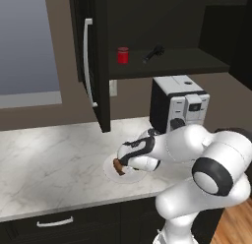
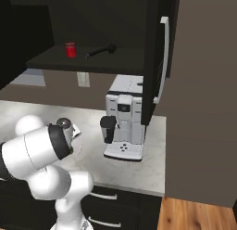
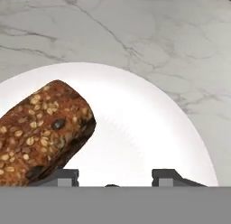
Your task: Pick the avocado and bread from the counter and place them on the plate. Then pick the jam from the cabinet and place it next to the plate. Lastly close the cabinet door.
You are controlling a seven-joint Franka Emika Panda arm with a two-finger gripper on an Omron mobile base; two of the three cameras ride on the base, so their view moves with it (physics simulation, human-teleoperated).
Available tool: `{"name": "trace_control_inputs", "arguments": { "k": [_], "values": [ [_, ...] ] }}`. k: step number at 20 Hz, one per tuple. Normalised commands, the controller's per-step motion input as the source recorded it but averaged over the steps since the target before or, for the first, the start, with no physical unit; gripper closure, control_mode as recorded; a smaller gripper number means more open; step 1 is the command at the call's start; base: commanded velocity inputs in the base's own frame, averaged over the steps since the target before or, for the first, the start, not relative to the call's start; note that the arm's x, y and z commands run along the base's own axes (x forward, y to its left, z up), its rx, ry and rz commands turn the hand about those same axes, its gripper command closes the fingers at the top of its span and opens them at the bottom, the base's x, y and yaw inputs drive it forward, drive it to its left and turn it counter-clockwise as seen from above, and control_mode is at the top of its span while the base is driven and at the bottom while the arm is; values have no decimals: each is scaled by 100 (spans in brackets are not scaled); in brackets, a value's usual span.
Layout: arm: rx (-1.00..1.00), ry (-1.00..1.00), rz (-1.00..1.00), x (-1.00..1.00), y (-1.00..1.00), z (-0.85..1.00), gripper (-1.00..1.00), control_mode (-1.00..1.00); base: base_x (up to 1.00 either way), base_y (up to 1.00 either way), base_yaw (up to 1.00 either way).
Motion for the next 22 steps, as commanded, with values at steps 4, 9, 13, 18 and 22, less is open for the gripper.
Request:
{"name": "trace_control_inputs", "arguments": {
  "k": [4,9,13,18,22],
  "values": [
    [0,-19,0,-17,0,42,-100,-100,0,0,0],
    [0,-17,0,-19,0,55,-100,-100,0,0,0],
    [0,-16,0,-22,0,58,-100,-100,0,0,0],
    [0,-11,-2,-29,0,51,-100,-100,0,0,0],
    [0,0,-15,-35,-3,44,-100,-100,0,0,0]
  ]
}}
